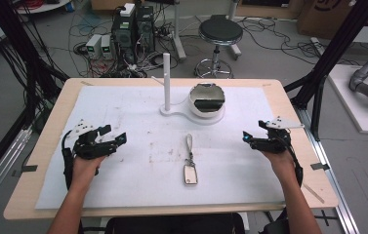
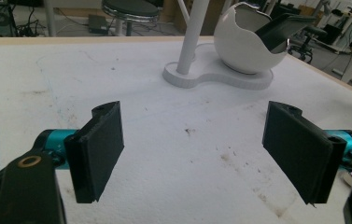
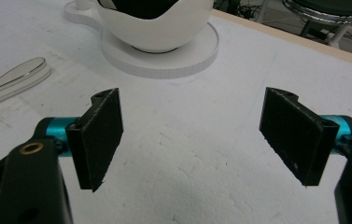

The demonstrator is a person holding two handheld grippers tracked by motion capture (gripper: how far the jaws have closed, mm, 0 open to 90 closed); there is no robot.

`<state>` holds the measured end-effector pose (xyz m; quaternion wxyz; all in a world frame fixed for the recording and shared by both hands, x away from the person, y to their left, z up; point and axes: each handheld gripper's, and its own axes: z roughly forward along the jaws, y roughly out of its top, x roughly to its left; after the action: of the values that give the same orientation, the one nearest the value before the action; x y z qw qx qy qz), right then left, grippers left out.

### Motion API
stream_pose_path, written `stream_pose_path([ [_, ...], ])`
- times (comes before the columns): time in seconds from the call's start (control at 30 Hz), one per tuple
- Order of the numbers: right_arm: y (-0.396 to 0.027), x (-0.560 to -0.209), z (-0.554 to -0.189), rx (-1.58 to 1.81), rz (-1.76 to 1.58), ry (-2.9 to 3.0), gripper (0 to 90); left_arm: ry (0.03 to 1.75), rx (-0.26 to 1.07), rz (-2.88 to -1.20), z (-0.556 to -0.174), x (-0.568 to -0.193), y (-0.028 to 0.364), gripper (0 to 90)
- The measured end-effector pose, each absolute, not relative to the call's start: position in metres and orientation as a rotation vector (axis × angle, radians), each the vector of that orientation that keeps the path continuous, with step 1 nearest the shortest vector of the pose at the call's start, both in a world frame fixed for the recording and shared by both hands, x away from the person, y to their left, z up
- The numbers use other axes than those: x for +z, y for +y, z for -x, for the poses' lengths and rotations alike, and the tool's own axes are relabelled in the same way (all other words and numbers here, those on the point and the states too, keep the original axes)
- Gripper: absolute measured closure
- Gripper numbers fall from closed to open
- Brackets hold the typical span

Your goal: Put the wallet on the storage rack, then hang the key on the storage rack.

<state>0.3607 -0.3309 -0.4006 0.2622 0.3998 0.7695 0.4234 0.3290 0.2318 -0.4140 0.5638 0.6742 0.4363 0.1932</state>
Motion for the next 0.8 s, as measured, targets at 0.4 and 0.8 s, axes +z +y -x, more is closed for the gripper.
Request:
stream_pose_path([
  [0.4,-0.3347,-0.4025,-0.3577,1.131,-1.108,2.073,22.0,1.042,0.471,-1.57,-0.3284,-0.414,0.2318,21.2],
  [0.8,-0.3307,-0.4046,-0.359,1.146,-1.112,2.075,22.1,1.044,0.465,-1.577,-0.3288,-0.4153,0.2314,21.4],
])
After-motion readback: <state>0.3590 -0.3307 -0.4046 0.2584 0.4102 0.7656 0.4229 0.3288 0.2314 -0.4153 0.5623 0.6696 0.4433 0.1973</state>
